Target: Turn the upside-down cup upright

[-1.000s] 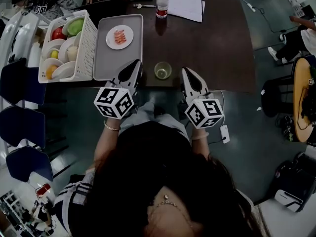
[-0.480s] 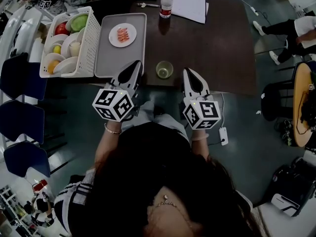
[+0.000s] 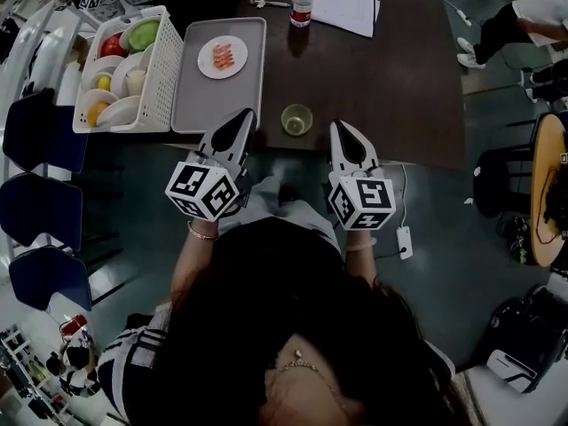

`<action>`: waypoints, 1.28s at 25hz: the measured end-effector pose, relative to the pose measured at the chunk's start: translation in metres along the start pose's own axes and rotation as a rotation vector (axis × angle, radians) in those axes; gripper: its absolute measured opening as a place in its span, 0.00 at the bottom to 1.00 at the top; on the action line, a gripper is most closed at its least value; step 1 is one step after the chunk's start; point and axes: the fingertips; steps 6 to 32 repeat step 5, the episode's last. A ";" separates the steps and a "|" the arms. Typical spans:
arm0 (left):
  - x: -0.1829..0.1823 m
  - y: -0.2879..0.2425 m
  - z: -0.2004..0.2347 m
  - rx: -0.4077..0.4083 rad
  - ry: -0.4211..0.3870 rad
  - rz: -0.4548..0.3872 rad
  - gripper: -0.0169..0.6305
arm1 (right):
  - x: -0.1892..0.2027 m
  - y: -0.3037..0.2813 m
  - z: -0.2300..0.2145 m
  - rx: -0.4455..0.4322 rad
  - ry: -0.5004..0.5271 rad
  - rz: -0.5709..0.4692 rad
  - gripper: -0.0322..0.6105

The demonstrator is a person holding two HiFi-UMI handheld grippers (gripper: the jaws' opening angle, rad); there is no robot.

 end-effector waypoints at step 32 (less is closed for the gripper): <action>-0.008 0.000 -0.008 0.019 -0.007 -0.046 0.03 | 0.000 0.003 0.000 -0.005 -0.001 0.001 0.08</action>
Point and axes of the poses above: the fingertips, and each gripper's own axes: y backward along the fingers, z to its left, x out of its underside, and after that the axes turned 4 degrees about -y, right-handed
